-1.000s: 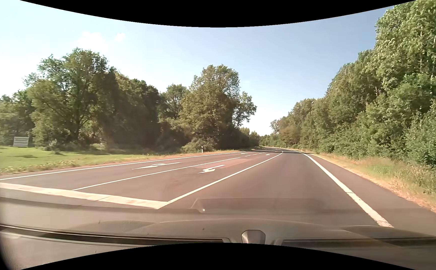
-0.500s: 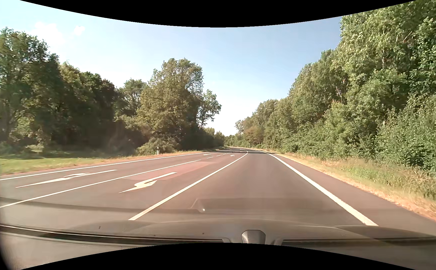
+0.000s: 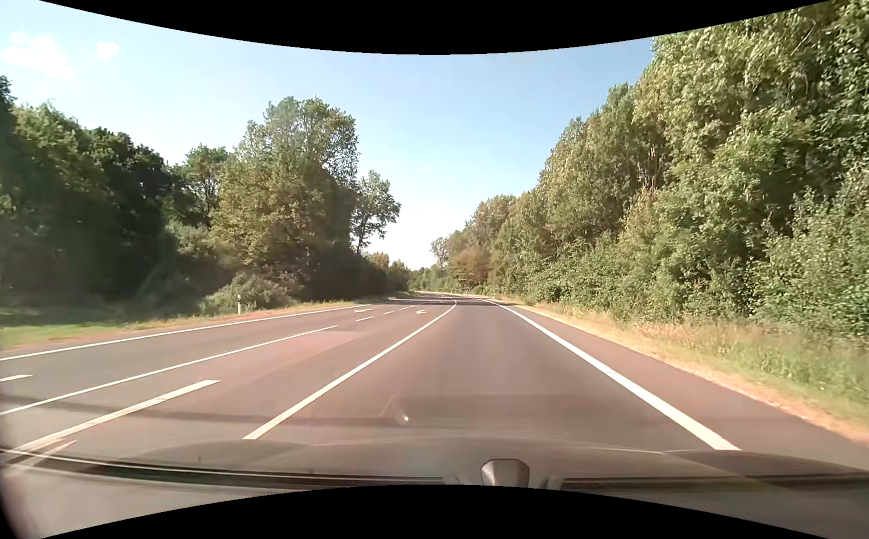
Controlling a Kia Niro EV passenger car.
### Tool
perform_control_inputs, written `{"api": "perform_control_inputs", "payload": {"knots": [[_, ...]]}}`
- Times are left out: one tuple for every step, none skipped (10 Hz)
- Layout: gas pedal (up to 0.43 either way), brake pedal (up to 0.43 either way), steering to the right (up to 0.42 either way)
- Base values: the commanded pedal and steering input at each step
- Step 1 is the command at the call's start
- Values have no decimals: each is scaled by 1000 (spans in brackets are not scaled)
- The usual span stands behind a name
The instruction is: Follow the waypoints while adhering to traffic rules and regulations
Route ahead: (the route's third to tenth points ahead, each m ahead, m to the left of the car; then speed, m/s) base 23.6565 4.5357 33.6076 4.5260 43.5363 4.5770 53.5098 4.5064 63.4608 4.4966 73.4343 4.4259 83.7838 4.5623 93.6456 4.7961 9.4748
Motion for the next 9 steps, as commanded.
{"api": "perform_control_inputs", "payload": {"knots": [[461,6,30],[461,6,24],[461,6,18],[469,6,14],[469,6,11],[469,6,11],[469,6,11],[480,6,11],[480,6,12]]}}
